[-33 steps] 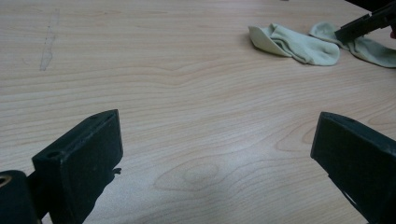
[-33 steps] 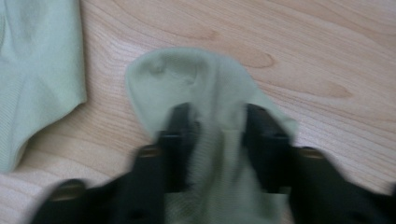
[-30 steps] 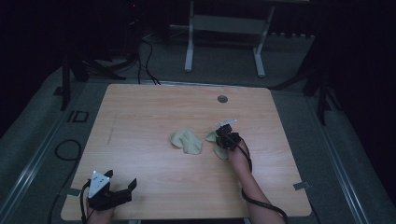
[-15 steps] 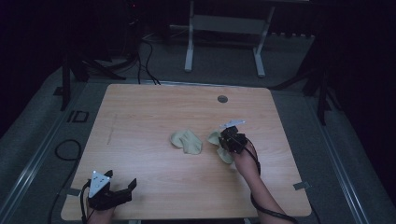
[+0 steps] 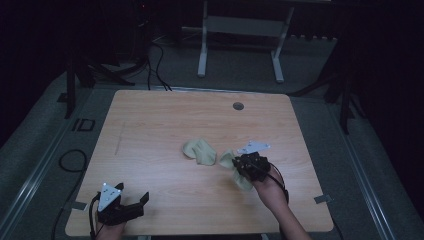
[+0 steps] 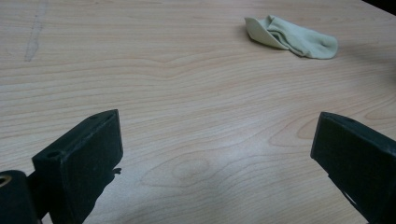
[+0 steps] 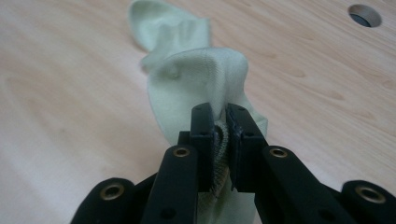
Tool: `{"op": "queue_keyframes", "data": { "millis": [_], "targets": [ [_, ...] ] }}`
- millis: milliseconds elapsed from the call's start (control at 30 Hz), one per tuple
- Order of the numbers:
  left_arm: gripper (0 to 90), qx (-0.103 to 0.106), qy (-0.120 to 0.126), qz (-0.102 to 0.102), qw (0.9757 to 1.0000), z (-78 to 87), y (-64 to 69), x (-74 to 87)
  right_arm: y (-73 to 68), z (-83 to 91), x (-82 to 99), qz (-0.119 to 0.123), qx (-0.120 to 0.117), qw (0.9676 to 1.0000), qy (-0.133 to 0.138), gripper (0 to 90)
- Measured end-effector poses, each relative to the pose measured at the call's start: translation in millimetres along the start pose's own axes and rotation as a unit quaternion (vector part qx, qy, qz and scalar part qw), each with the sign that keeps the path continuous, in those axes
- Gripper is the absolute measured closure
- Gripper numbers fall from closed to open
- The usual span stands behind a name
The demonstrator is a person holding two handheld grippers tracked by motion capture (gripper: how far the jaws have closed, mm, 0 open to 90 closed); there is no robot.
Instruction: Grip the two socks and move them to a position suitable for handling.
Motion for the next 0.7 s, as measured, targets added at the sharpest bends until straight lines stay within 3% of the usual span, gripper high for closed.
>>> {"op": "queue_keyframes", "data": {
  "millis": [167, 200, 267, 567, 700],
  "targets": [
    [2.1, 0.002, -0.003, -0.005, 1.0000, -0.9, 2.2, 0.2, -17.5, 3.9, 11.0, 0.021, -0.015, 0.9997, -0.001, 81.8],
    [2.1, 0.004, -0.003, -0.007, 1.0000, -0.9, 2.5, 0.3, -28.1, -1.7, 20.4, 0.037, -0.025, 0.9990, -0.010, 81.8],
    [2.1, 0.004, -0.004, -0.008, 1.0000, -1.1, 3.7, 0.4, -34.1, -10.9, 28.2, 0.046, -0.035, 0.9982, -0.019, 81.8],
    [2.1, 0.016, -0.013, -0.020, 0.9996, -4.9, 10.1, -0.2, -51.2, -47.2, 54.3, 0.049, -0.066, 0.9950, -0.058, 80.8],
    [2.1, 0.021, -0.018, -0.026, 0.9993, -6.4, 13.3, -0.3, -54.4, -48.7, 57.3, 0.044, -0.068, 0.9957, -0.045, 74.5]
  ]
}}
Point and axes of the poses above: each handheld gripper's, and its own axes: z roughly backward along the jaws, x roughly out of its underside, y roughly to its right, the point moved 2 cm from there along -z, roughly forward along the jaws, and after that the axes turned 5 degrees about -y, right-handed, at the moved point
